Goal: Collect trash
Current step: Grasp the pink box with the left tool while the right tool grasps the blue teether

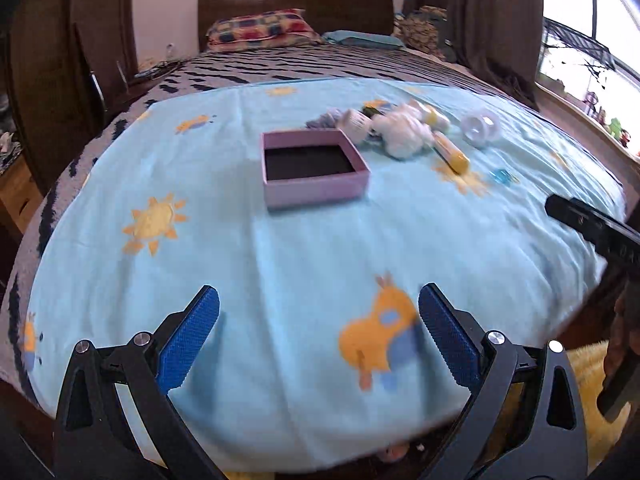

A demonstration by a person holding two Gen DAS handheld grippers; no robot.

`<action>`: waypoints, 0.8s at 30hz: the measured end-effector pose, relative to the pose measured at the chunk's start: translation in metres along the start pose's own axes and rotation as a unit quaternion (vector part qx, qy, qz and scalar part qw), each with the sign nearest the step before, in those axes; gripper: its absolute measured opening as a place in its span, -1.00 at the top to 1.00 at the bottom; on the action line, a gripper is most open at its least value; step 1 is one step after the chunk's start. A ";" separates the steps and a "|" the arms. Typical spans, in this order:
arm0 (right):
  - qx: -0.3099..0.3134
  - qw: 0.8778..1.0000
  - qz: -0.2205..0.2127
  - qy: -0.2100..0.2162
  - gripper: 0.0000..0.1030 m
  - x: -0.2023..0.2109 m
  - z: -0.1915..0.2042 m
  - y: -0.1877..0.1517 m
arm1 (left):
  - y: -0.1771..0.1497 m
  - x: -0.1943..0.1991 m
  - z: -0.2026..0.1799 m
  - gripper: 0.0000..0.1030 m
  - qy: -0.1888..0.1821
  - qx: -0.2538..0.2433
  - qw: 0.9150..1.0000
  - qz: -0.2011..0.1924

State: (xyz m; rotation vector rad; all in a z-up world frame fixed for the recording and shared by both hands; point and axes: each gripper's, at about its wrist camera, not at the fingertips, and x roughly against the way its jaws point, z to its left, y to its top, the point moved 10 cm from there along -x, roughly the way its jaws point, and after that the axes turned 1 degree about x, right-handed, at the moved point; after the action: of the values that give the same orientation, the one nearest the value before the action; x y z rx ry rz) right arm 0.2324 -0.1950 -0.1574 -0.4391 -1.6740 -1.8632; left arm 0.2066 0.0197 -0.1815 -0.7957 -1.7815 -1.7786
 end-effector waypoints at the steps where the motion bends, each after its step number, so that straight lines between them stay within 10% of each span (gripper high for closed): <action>1: 0.000 1.000 0.004 -0.001 -0.38 -0.009 0.000 -0.001 | 0.005 -0.006 0.002 -0.84 0.006 0.005 1.000 0.000; 12: -0.004 1.000 0.026 -0.014 -0.25 -0.057 -0.007 0.001 | 0.037 -0.062 0.002 -0.84 0.024 0.022 0.999 0.029; 21: -0.008 0.999 0.039 -0.018 0.25 -0.079 -0.015 0.012 | 0.058 -0.086 0.001 -0.83 0.006 0.031 0.998 0.055; 24: -0.004 0.999 0.040 -0.021 0.36 -0.080 -0.014 0.012 | 0.063 -0.088 0.001 -0.53 0.013 0.026 0.998 0.051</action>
State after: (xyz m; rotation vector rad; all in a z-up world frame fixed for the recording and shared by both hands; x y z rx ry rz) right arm 0.3034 -0.1930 -0.1982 -0.5439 -1.6524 -1.8142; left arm 0.3128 0.0139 -0.1987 -0.8250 -1.7318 -1.6627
